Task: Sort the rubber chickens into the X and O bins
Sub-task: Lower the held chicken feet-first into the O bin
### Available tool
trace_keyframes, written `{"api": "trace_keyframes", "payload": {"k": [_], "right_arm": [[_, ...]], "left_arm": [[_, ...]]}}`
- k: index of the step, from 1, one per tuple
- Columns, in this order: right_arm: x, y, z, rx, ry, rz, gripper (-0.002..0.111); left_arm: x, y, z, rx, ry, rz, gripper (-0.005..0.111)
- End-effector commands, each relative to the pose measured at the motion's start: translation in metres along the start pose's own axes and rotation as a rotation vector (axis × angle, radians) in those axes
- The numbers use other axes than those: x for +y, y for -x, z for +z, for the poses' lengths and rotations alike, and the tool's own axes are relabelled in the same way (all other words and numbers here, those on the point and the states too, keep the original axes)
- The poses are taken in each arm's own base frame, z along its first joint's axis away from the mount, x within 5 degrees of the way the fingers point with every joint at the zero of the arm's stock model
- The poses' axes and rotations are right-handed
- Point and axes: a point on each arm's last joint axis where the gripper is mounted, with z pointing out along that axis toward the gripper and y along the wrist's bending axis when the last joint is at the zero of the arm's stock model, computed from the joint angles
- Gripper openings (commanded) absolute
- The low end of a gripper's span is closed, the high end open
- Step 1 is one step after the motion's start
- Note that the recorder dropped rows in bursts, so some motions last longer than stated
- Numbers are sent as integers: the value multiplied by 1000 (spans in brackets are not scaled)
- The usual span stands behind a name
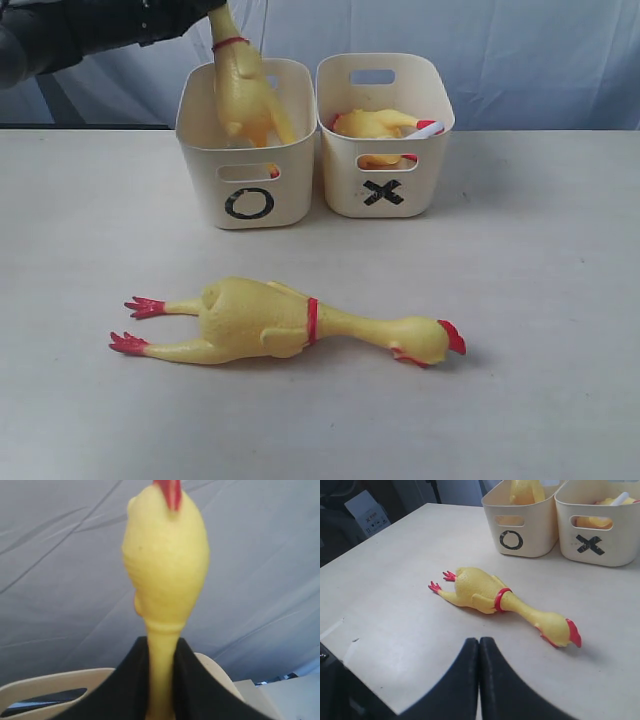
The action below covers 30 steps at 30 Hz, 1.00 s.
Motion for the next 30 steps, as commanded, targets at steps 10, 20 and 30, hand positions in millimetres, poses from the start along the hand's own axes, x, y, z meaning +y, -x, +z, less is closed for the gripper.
{"api": "trace_keyframes", "payload": {"k": [10, 20, 30], "right_arm": [[0, -2, 2, -6, 11, 6, -1], [0, -2, 2, -6, 11, 6, -1], [0, -2, 2, -6, 11, 6, -1]], "left_arm": [[-2, 2, 2, -27, 14, -139, 0], [4, -3, 2, 21, 81, -142, 4], [6, -3, 1, 24, 101, -135, 40]]}}
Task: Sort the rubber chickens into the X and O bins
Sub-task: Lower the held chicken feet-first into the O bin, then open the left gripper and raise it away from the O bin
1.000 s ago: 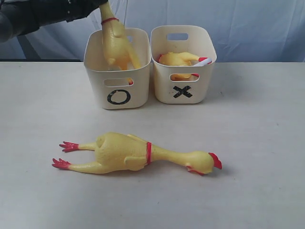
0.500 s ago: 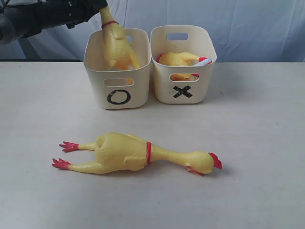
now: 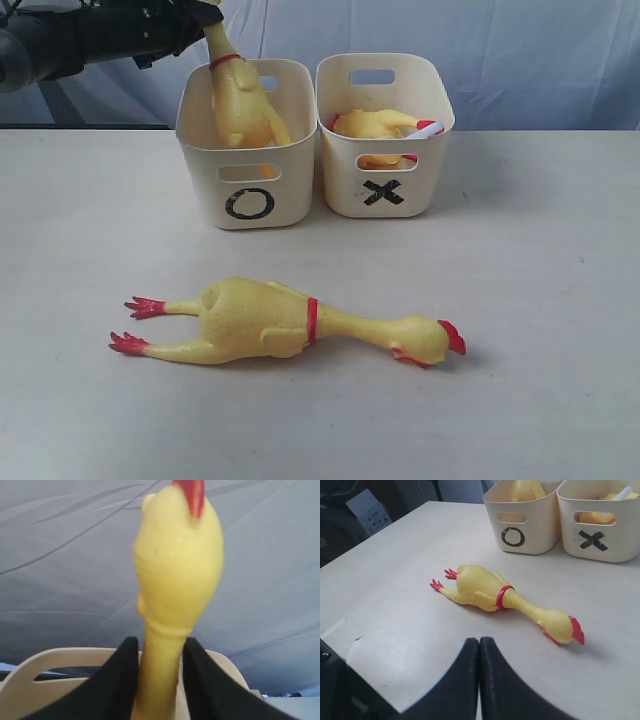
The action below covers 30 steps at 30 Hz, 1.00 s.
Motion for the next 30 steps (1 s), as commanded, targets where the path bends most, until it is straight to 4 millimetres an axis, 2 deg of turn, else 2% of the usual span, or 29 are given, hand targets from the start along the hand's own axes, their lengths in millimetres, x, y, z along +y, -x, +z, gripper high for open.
{"api": "trace_keyframes", "payload": {"k": [1, 17, 30], "right_arm": [[0, 0, 0, -11, 4, -6, -1], [0, 0, 0, -13, 3, -6, -1], [0, 0, 0, -13, 3, -6, -1]], "left_arm": [[-6, 2, -1, 2, -8, 11, 41], [5, -1, -2, 53, 115, 199, 52], [8, -1, -4, 99, 173, 341, 53]]}}
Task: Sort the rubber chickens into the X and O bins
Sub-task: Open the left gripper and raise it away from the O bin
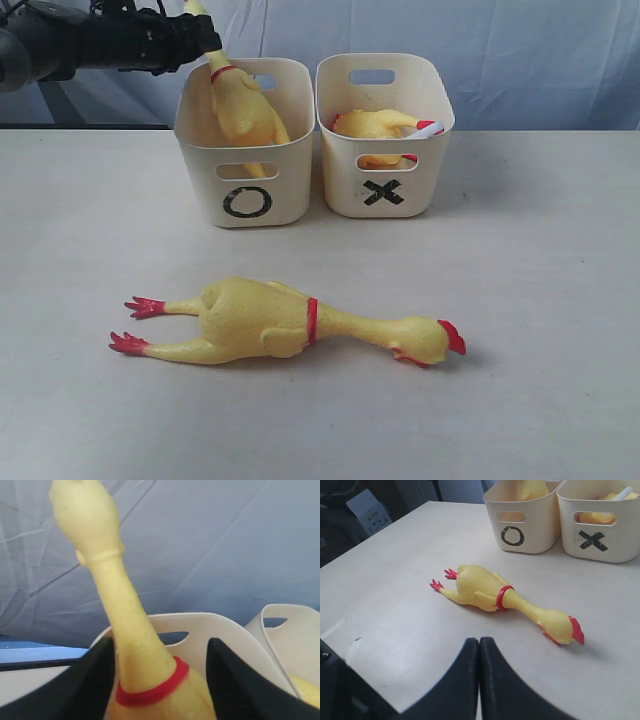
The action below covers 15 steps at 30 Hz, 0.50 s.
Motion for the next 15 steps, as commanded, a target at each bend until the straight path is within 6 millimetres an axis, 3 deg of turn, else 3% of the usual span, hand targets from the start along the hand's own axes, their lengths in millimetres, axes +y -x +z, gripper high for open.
{"api": "trace_keyframes", "payload": {"k": [1, 11, 15], "right_arm": [[0, 0, 0, -13, 3, -5, -1], [0, 0, 0, -11, 4, -5, -1], [0, 0, 0, -11, 4, -5, -1]], "left_arm": [[-8, 8, -6, 5, 3, 70, 53], [-41, 37, -36, 30, -50, 225, 51], [-50, 35, -47, 130, -76, 322, 26]]}}
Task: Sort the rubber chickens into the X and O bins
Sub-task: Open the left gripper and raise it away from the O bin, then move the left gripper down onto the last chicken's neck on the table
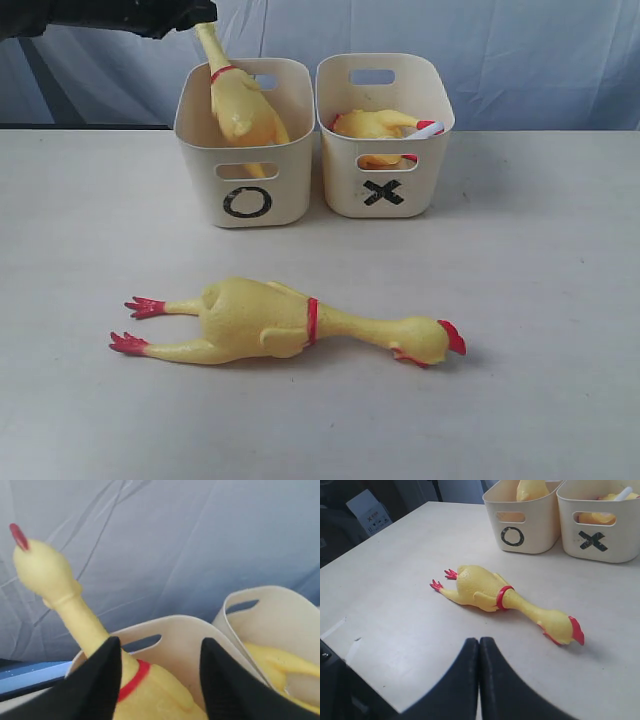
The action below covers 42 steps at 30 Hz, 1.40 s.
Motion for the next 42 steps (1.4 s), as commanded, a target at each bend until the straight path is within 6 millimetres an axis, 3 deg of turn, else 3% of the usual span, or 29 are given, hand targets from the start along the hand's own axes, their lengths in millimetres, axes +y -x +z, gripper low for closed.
{"api": "trace_keyframes", "payload": {"k": [1, 3, 11, 17, 22, 29, 38, 42], "right_arm": [[0, 0, 0, -11, 4, -5, -1], [0, 0, 0, -11, 4, -5, -1], [0, 0, 0, -11, 5, -3, -1], [0, 0, 0, -13, 5, -4, -1], [0, 0, 0, -11, 5, -4, -1], [0, 0, 0, -11, 5, -4, -1], [0, 0, 0, -10, 7, -2, -1], [0, 0, 0, -10, 7, -2, -1]], "left_arm": [[-16, 4, -14, 112, -62, 112, 17], [-23, 3, -19, 161, -113, 142, 0], [-51, 5, -59, 418, -233, 310, 0], [-74, 15, -95, 433, -251, 317, 0], [-110, 0, -121, 478, -176, 403, 0], [-170, -26, -125, 482, -184, 577, 0], [-239, -90, -103, 537, -286, 881, 0], [-262, -116, -95, 530, -343, 960, 0]]}}
